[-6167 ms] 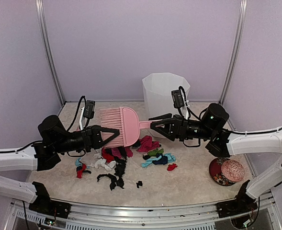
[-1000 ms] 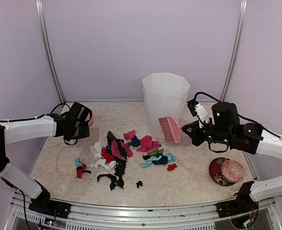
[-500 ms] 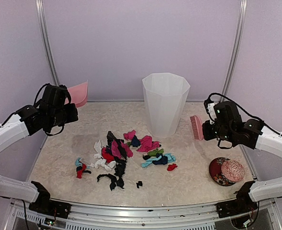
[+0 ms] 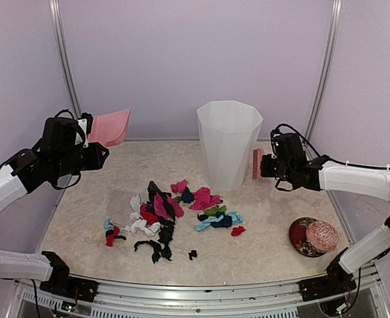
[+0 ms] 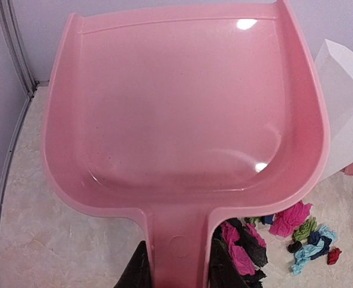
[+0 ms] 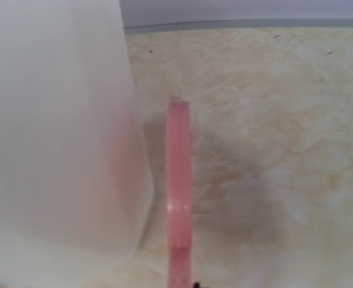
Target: Sweep away the paper scraps from the table
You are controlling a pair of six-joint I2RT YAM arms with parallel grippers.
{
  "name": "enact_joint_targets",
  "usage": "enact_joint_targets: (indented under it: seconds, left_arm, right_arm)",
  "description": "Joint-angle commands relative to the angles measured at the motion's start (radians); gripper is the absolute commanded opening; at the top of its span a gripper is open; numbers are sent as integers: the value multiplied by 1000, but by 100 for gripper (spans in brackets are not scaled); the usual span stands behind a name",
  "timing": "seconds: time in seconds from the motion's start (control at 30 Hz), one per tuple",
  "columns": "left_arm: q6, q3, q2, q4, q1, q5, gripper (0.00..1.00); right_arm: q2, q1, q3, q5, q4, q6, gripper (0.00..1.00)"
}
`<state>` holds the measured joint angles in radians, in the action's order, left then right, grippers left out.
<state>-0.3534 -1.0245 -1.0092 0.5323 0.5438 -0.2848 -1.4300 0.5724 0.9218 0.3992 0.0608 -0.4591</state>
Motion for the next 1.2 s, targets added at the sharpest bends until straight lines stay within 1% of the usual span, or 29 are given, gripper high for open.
enact_joint_targets:
  seconds: [0.0,0.07,0.27,0.53,0.67,0.77,0.87,0.97,1.07,1.17]
  left_arm:
    - [39,35,58,-9,-6,-15,0]
    - [39,54,77,-21,-14,-20,0]
    - [35,96,98,-48,-51,27,0]
    - [28,119,107,-63,-94,81,0]
    - [25,125,102,-62,-108,84,0]
    - [25,126,94,-62,-110,88,0]
    - [23,128,89,-57,-110,70,0]
    - [16,130,92,-56,-110,59,0]
    - [13,131,98,-59,-116,46,0]
    - [10,133,100,-65,-133,56,0]
  right_arm:
    - [-70,-8,19,-56,-154,-150,0]
    - [-103,-8,27,-108,-189,-188,0]
    - [-205,-1,80,-273,-253,-328,0]
    - [-401,45,222,-388,-327,-472,0]
    - [-492,60,335,-423,-352,-492,0]
    - [-530,64,406,-446,-351,-460,0]
    - [-514,64,416,-425,-325,-406,0]
    - [-453,63,377,-385,-286,-341,0]
    - [-330,63,278,-364,-270,-282,0]
    - [-204,63,184,-389,-266,-246,0]
